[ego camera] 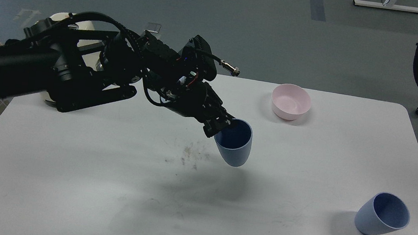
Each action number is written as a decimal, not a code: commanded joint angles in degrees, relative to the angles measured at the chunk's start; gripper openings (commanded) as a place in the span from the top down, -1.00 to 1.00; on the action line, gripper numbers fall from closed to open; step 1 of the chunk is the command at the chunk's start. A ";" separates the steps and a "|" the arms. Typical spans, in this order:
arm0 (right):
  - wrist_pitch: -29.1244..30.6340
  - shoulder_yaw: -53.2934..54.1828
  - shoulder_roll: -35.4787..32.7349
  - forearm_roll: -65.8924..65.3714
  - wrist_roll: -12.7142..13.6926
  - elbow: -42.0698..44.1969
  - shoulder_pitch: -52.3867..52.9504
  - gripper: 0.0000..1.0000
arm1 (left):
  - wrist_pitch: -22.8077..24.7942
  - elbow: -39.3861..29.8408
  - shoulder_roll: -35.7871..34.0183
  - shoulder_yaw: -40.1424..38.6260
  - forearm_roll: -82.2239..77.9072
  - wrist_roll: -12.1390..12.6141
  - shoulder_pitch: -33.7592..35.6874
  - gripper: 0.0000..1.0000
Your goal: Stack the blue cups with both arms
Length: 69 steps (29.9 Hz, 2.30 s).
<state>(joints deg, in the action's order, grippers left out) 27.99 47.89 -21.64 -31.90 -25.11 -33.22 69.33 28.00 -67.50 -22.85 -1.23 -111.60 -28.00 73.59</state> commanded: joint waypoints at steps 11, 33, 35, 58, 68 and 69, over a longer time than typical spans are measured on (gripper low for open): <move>0.01 0.01 0.19 0.09 -0.02 -0.10 -1.22 -1.00 | 0.00 2.36 1.85 3.43 -4.24 0.00 -1.16 1.00; 0.01 -0.26 -1.03 0.00 -0.02 -0.18 -1.22 -1.00 | 0.00 2.02 0.80 -0.26 3.75 0.00 0.50 -0.93; 0.01 -1.66 -2.44 0.17 -0.02 -0.62 -1.22 -1.00 | 0.00 1.93 -1.57 -3.06 9.79 0.00 3.39 -0.94; 0.01 -15.55 -45.94 -12.56 -0.11 -30.32 -19.67 -1.00 | 0.00 14.58 -21.27 -8.97 78.46 0.00 -1.78 -0.95; -1.43 -17.30 -56.40 -31.53 -0.20 -43.58 -31.18 -1.00 | 0.00 14.59 -17.32 -8.97 81.45 0.00 -3.98 -0.95; -2.75 -17.92 -57.10 -33.82 -0.20 -44.99 -32.58 -1.00 | 0.00 14.59 -16.96 -8.97 81.45 0.00 -4.24 -0.95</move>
<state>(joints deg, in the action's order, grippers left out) 27.71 31.20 -76.70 -59.31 -25.33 -74.50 40.24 28.00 -52.91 -40.85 -10.18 -30.20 -27.99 69.98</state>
